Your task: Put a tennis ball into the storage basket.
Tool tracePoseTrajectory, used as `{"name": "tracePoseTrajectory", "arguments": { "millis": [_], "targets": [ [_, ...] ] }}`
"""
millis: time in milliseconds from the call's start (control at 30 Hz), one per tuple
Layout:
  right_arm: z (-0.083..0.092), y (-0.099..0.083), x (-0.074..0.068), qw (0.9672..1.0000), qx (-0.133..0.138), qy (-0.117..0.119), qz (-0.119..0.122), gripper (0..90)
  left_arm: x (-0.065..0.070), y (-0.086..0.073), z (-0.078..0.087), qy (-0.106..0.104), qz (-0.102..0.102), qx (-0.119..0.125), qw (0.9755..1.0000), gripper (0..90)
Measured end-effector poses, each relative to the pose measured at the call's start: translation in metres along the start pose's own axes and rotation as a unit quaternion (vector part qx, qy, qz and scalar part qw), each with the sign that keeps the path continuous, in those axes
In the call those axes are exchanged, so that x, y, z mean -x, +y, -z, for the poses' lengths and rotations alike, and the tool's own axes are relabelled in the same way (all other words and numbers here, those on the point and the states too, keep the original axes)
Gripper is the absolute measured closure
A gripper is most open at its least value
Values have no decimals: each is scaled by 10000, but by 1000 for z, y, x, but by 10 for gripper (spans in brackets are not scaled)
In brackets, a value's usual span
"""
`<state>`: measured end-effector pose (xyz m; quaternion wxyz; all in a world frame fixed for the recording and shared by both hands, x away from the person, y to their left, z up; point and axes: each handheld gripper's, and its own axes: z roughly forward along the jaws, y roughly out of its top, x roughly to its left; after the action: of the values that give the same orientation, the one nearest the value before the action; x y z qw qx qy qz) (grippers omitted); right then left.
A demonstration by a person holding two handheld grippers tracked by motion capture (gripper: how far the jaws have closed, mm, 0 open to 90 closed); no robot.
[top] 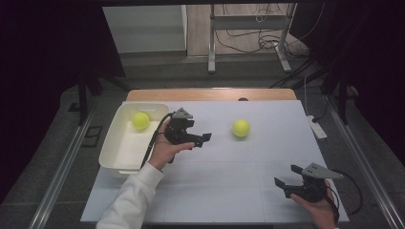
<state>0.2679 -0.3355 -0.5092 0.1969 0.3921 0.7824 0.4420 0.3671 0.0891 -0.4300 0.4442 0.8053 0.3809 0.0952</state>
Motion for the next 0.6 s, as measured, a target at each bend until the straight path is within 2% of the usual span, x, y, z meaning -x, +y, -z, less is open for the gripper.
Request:
{"name": "tracePoseTrajectory", "arguments": {
  "millis": [600],
  "targets": [
    [0, 0, 0, 10000, 11, -4, -26, 146, 6, 13, -14, 9, -92, -87, 9999, 128]
  ]
}}
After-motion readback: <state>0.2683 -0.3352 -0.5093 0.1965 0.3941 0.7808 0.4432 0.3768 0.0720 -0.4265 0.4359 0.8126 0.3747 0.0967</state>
